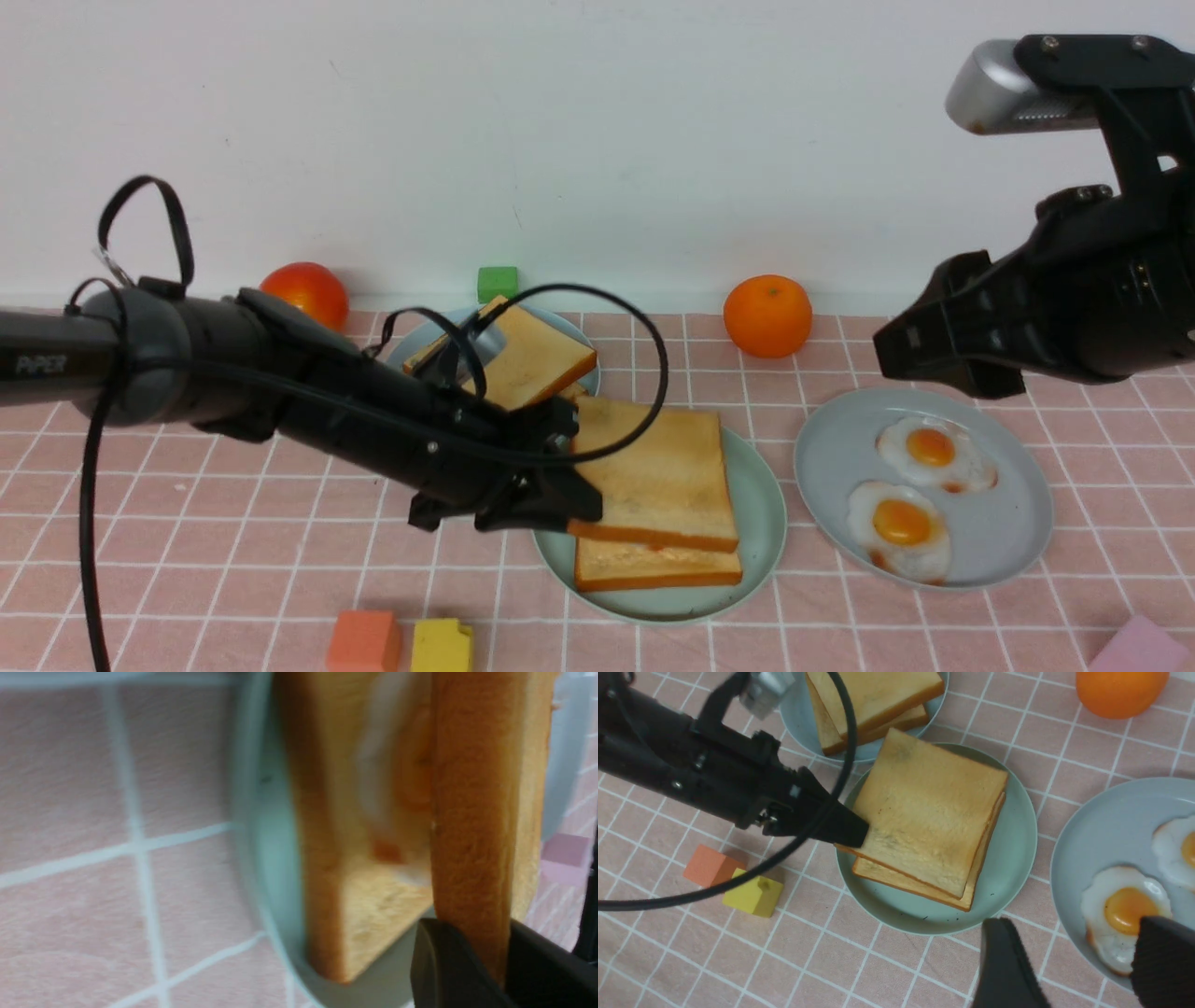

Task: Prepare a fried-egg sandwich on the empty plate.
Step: Use the left arm to place a slice of bread on the fried egg in the middle

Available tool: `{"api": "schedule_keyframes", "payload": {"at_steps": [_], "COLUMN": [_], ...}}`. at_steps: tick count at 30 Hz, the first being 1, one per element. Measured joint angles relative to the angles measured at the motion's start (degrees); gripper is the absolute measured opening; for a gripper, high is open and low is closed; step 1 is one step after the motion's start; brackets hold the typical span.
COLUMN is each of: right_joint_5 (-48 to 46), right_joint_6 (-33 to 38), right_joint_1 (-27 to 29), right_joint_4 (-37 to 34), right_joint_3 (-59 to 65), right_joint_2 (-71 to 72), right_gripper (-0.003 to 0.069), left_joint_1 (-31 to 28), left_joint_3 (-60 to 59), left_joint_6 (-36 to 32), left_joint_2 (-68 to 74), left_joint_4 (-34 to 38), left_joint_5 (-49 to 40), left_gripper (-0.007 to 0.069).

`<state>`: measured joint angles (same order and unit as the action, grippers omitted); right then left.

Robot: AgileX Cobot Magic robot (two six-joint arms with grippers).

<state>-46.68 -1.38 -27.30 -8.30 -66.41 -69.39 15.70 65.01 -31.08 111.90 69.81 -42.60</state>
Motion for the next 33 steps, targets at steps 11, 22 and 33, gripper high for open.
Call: {"api": "schedule_keyframes", "payload": {"at_steps": [11,22,33], "right_joint_5": [0.0,-0.1,-0.1], "right_joint_6": [0.0,0.0,-1.3], "right_joint_1": [0.0,0.0,0.0], "right_joint_4": [-0.1,-0.3,-0.5], "right_joint_3": [0.0,0.0,0.0], "right_joint_2": [0.0,0.0,0.0], "right_gripper": [0.0400,0.0400,0.0400], "left_joint_1": [0.0,0.0,0.0], "left_joint_3": [0.0,0.0,0.0], "left_joint_6": [0.0,0.0,0.5], "left_joint_2": [0.9,0.9,0.5], "left_joint_4": [0.4,0.2,-2.9], "left_joint_5": [0.7,-1.2,-4.1], "left_gripper": [0.0138,0.0213,0.0360]}}
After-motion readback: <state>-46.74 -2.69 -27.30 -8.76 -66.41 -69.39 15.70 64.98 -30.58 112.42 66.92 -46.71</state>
